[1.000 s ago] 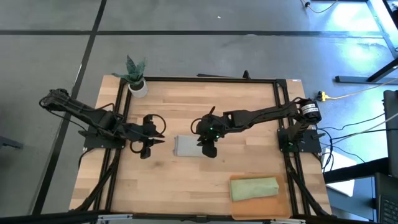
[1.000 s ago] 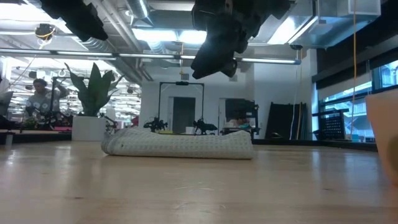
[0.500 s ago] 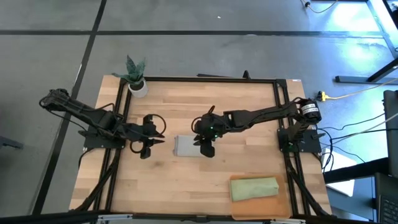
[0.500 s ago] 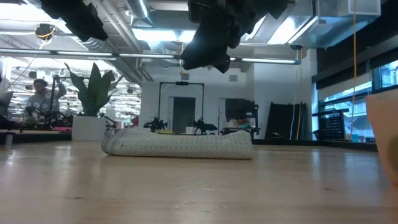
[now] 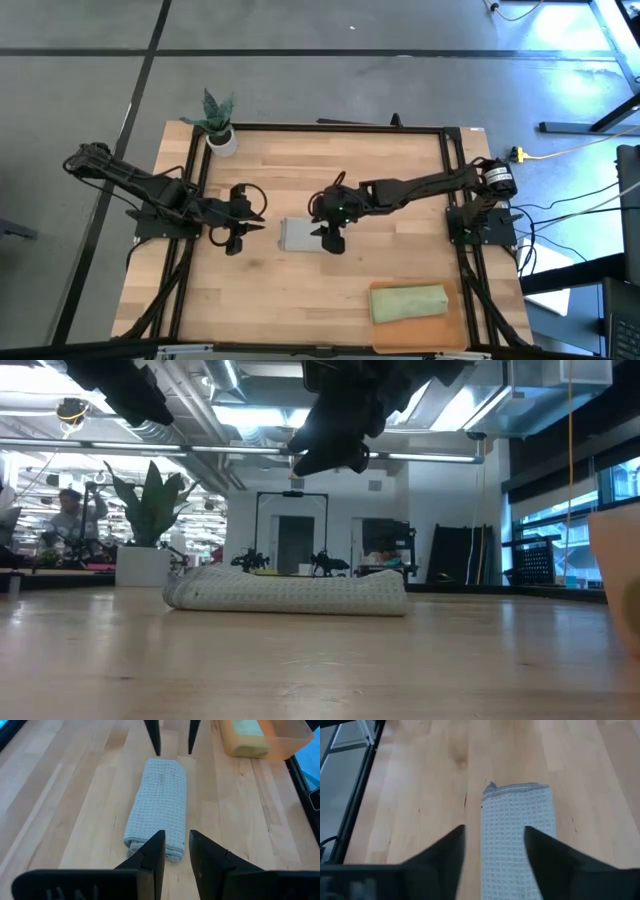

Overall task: Roll microfiber towels into tight, uniform cylinder then place into a basket
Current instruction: Put the gray microfiber cloth into the orange bin

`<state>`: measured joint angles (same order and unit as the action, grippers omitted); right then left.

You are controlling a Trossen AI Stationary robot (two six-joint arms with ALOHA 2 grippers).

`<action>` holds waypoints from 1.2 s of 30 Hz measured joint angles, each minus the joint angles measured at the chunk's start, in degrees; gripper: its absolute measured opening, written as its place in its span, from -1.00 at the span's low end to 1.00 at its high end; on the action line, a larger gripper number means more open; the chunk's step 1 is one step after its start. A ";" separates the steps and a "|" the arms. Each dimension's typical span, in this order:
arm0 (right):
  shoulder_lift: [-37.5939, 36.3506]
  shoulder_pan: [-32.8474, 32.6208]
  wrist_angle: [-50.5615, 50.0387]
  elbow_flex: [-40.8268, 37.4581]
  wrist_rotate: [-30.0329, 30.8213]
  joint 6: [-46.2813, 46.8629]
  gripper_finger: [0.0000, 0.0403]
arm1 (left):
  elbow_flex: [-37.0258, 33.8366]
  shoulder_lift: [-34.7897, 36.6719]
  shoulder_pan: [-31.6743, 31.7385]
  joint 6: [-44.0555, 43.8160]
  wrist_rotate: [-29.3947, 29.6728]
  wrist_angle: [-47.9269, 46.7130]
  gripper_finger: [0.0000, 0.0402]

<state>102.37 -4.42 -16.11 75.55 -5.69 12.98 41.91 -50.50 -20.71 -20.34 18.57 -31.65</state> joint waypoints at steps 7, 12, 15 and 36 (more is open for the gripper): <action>0.00 0.02 -0.02 0.00 1.61 0.19 0.80 | 0.00 -0.01 0.00 0.00 0.01 -0.01 -0.61; 0.63 0.91 -7.35 4.44 -0.63 1.82 0.87 | 0.00 -0.01 0.00 0.00 0.01 -0.01 -0.61; 2.46 1.00 -15.48 9.33 -0.01 1.20 0.86 | -0.02 -0.01 0.00 -0.01 0.02 -0.01 -0.61; 17.49 2.51 -22.25 17.40 -2.98 -6.50 0.99 | -0.02 -0.01 0.00 0.00 -0.01 0.54 -0.61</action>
<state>119.86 -1.91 -38.36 92.95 -8.67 6.48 41.89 -50.50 -20.71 -20.34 18.57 -31.12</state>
